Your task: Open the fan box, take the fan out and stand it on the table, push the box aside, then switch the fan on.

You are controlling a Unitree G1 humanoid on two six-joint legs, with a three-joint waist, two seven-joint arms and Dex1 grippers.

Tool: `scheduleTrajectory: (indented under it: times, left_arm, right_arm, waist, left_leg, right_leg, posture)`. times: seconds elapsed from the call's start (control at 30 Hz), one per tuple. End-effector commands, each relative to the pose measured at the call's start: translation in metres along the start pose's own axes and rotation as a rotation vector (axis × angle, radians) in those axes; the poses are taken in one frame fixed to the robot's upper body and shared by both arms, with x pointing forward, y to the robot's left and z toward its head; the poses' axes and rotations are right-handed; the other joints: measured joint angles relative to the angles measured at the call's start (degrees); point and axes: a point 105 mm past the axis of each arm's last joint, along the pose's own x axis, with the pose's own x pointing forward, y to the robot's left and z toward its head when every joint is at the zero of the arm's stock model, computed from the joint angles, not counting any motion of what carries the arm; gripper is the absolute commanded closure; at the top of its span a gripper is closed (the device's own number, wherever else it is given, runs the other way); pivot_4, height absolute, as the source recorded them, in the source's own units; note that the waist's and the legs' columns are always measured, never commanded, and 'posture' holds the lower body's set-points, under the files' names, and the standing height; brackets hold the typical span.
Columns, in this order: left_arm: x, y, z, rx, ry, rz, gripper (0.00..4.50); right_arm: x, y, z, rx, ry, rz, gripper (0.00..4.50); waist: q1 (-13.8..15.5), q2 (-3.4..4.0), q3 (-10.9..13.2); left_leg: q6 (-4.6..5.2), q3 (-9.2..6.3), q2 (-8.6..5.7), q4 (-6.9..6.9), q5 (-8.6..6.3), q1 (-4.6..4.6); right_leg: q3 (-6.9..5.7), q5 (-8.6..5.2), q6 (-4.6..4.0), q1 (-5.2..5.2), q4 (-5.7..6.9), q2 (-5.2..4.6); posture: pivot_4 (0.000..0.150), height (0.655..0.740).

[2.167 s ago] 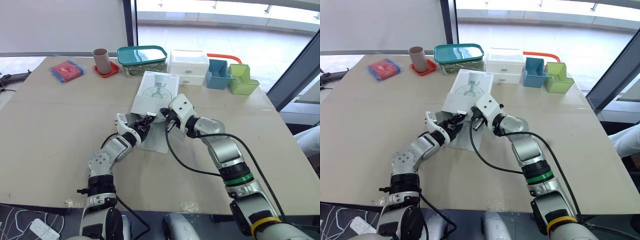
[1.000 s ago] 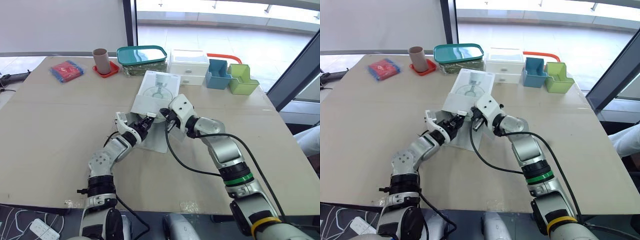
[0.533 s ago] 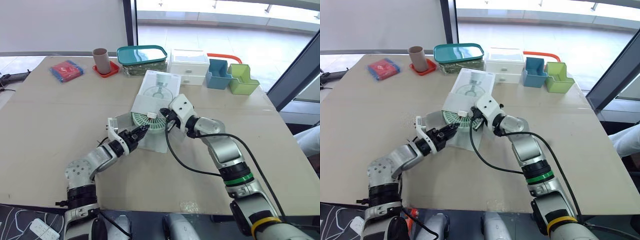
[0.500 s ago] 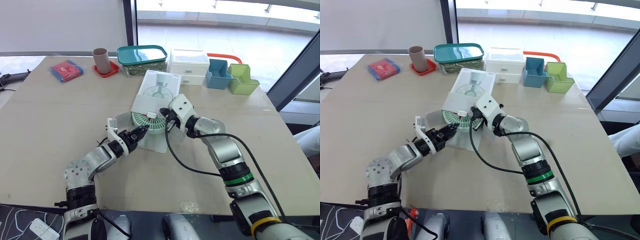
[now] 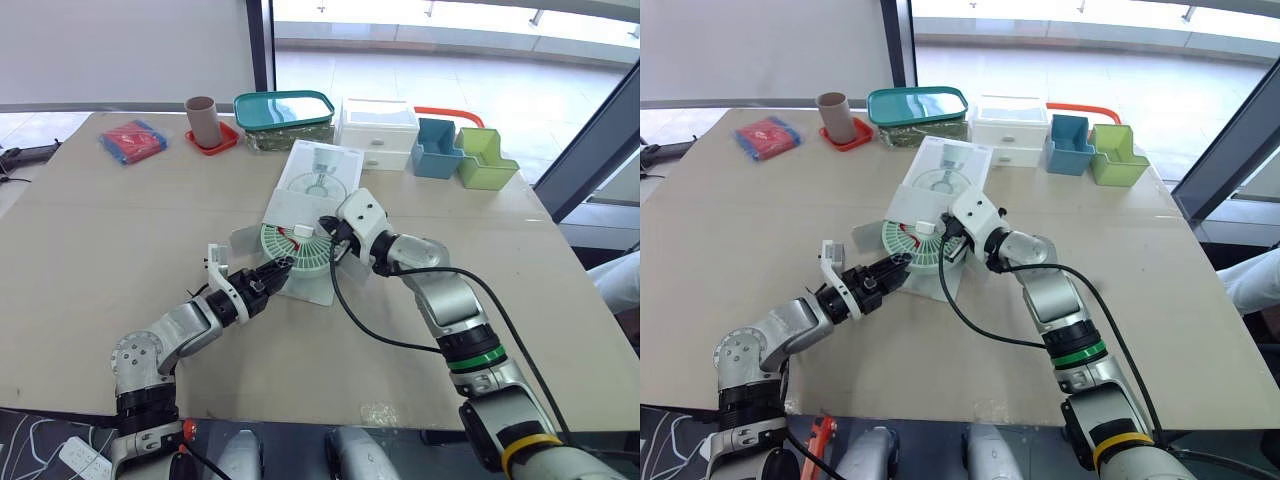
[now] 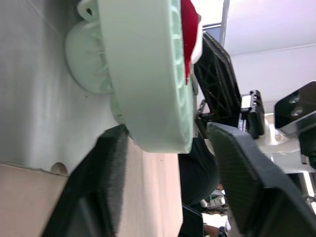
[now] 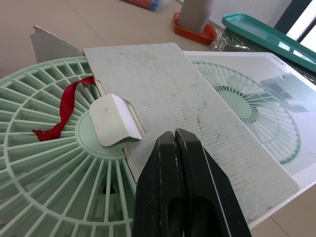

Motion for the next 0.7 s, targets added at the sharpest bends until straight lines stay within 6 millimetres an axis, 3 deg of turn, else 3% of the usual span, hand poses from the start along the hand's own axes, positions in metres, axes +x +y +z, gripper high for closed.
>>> scheduleTrajectory:
  times: [0.03,0.7]
  left_arm:
    - [-0.001,-0.006,0.026,0.044,-0.050,-0.015,0.13]
    - [0.038,-0.003,0.029,0.023,0.071,-0.018,0.13]
  right_arm:
    - [0.000,0.002,0.000,0.001,-0.002,0.005,4.50]
    - [-0.004,-0.001,-0.001,-0.003,0.004,-0.014,4.50]
  waist:
    - [0.00,0.00,0.00]
    - [-0.06,0.00,0.00]
  left_leg:
    - [0.00,0.00,0.00,0.00,0.00,0.00]
    - [0.00,-0.01,0.00,-0.01,0.00,-0.02]
  right_leg:
    - [0.00,0.00,0.00,0.00,0.00,0.00]
    - [-0.03,0.01,-0.01,-0.02,-0.02,0.00]
  posture:
    - [0.150,0.7400]
    - [0.150,0.7400]
